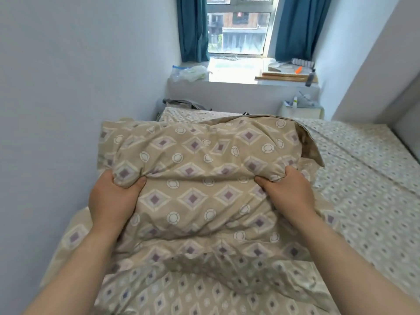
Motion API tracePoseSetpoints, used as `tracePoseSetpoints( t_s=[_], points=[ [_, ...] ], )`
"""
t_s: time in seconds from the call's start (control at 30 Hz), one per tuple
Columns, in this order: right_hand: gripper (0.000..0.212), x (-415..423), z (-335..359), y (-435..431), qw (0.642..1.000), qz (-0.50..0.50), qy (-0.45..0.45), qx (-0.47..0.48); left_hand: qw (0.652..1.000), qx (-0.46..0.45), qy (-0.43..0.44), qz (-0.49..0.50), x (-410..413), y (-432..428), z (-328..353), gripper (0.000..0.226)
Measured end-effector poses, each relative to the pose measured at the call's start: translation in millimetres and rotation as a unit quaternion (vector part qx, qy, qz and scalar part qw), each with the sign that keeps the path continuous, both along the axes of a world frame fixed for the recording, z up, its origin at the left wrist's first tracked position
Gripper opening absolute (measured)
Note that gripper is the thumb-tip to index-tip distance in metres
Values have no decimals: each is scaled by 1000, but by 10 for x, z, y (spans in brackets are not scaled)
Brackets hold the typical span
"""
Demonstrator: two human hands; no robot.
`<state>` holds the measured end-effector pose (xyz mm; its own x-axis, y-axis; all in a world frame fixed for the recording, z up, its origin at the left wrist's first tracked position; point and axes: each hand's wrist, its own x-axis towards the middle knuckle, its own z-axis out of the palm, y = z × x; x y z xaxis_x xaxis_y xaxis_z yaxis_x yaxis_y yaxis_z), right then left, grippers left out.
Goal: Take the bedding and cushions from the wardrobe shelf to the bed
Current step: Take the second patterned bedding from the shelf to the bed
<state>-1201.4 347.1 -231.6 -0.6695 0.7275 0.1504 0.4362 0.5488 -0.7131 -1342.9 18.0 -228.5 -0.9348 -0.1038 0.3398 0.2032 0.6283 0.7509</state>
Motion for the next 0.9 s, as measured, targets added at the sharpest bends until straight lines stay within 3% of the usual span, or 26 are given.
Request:
tracePoseSetpoints(
  t_s=[0.2, 0.4, 0.63, 0.9],
  points=[
    [51, 205, -653, 518, 996, -79, -41, 0, 996, -20, -51, -67, -277, 760, -784, 45],
    [59, 348, -1762, 913, 984, -127, -119, -29, 983, -51, -131, -120, -421, 1417, -1855, 45],
    [43, 369, -2888, 1058, 971, -123, -180, -99, 965, -77, -212, -136, -439, 1643, -3051, 46],
    [55, 309, -3391, 1104, 959, -124, -234, -99, 954, -116, -241, -138, -556, 1694, -3625, 45]
  ],
)
